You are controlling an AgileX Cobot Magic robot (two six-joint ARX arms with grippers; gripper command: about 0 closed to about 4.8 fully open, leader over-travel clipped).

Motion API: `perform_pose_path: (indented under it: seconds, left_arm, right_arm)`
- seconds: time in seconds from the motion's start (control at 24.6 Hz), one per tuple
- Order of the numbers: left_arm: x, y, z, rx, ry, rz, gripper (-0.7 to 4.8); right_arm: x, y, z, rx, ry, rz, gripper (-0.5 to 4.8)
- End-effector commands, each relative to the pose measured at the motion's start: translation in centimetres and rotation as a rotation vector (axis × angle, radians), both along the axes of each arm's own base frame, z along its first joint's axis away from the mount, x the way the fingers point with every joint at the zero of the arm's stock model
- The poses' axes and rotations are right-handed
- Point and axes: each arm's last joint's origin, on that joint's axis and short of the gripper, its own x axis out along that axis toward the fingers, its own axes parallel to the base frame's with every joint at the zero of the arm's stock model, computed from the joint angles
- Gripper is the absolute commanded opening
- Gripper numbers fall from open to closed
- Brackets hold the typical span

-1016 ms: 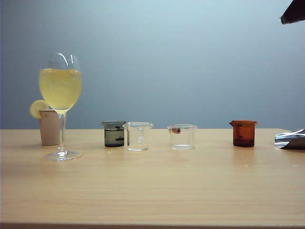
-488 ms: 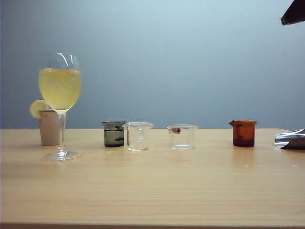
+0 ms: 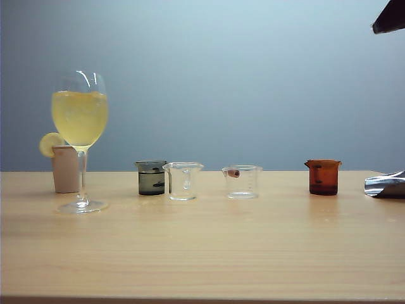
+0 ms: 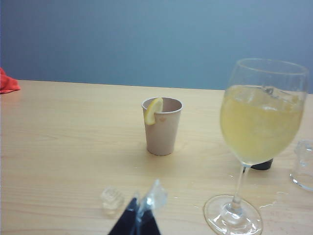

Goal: Pick up the third measuring cup from the left, pour the pineapple juice inside into the goblet, and finally put the measuring cup back in its original place.

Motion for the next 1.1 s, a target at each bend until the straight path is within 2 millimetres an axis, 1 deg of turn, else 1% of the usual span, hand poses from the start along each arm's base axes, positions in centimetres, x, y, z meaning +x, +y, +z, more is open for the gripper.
perform_pose_path:
  seconds: [0.04,0.2,0.33,0.89,1.02,1.1]
  left_arm:
    - [0.0,0.0,0.2,0.003,-0.014,0.004,-0.05]
    - [0.0,-0.1,0.2,0.004,-0.014,-0.013,-0.05]
    - [0.0,-0.1,0.2,0.004,-0.013,-0.012,0.13]
    - [0.0,-0.1,0.2,0.003,-0.013,-0.013,0.14]
    - [0.0,-0.1,0.2,0.003,-0.013,-0.013,0.14]
    - [0.0,-0.1,0.2,0.004,-0.013,-0.013,0.14]
  right_arm:
    - [0.0,0.0,0.2,0.008,-0.011,0.001,0.0]
    - [0.0,0.0,0.2,0.008,-0.011,0.001,0.0]
    - [0.0,0.0,0.2,0.008,-0.011,0.001,0.0]
    - [-0.1,0.0,0.1,0.008,-0.011,0.001,-0.01]
    - [-0.4,-0.4,-0.2,0.016,-0.035,-0.021,0.0]
    - [-0.7,-1.1,-0.8,0.034,-0.087,-0.082,0.0]
